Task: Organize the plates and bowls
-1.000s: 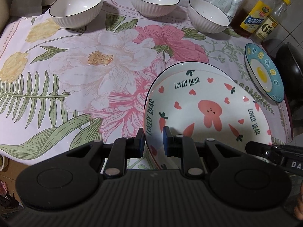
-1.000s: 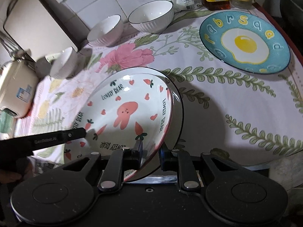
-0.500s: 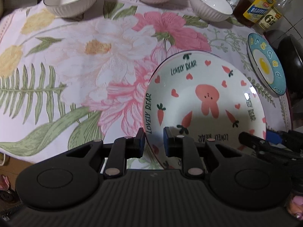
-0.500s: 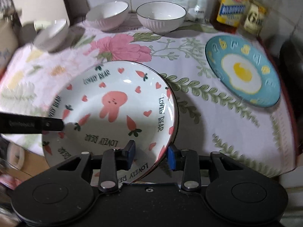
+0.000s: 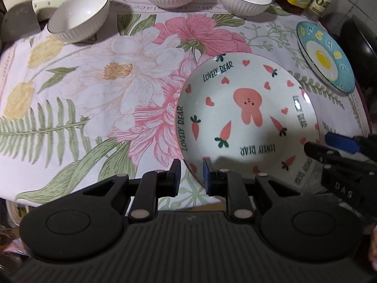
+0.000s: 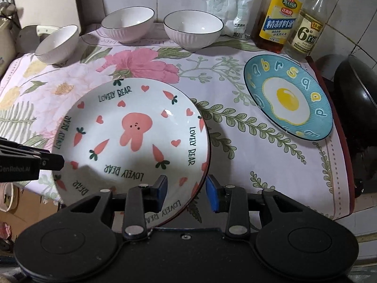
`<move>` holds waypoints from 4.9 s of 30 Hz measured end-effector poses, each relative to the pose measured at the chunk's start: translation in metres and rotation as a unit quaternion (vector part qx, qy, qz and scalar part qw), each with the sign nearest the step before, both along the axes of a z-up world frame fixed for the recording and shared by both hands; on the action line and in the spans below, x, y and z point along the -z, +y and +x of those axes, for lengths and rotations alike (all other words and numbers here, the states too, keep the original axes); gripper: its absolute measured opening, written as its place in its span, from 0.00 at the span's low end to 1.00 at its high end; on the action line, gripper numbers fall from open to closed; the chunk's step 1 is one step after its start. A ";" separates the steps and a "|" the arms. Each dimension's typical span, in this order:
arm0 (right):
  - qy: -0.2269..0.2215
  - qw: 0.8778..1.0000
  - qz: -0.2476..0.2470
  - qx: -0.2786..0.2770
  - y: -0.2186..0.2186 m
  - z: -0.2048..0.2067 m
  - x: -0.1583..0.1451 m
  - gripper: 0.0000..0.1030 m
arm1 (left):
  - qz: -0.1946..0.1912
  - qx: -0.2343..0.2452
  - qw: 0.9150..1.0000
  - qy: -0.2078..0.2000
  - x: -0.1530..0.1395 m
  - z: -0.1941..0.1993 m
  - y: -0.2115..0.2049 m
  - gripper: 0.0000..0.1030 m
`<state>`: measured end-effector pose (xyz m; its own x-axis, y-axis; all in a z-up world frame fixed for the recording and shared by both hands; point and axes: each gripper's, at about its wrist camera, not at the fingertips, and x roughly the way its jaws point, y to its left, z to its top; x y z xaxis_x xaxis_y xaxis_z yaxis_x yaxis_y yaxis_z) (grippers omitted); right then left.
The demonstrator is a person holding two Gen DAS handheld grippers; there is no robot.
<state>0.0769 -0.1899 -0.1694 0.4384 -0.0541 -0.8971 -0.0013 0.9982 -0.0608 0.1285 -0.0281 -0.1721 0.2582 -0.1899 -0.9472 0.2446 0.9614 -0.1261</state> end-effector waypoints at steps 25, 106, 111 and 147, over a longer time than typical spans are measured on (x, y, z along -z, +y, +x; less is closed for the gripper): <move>-0.062 0.996 0.022 -0.063 -0.017 -0.083 -0.100 0.68 | 0.012 0.029 0.998 -0.051 -0.110 -0.083 -0.006 0.51; -0.187 0.965 0.157 0.099 -0.295 0.044 0.043 0.69 | -0.060 -0.088 0.987 -0.122 0.032 0.073 -0.241 0.54; -0.166 0.964 0.180 0.100 -0.297 0.057 0.053 0.49 | -0.095 -0.091 0.986 -0.100 0.041 0.085 -0.235 0.25; -0.091 0.968 0.224 0.068 -0.259 0.027 -0.034 0.21 | -0.057 -0.048 0.991 -0.111 -0.051 0.016 -0.198 0.16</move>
<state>0.1042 -0.4488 -0.1357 0.6070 0.2543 -0.7529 0.1027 0.9144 0.3916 0.1449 -0.2264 -0.1213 0.4799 -0.2574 -0.8387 0.1857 0.9641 -0.1896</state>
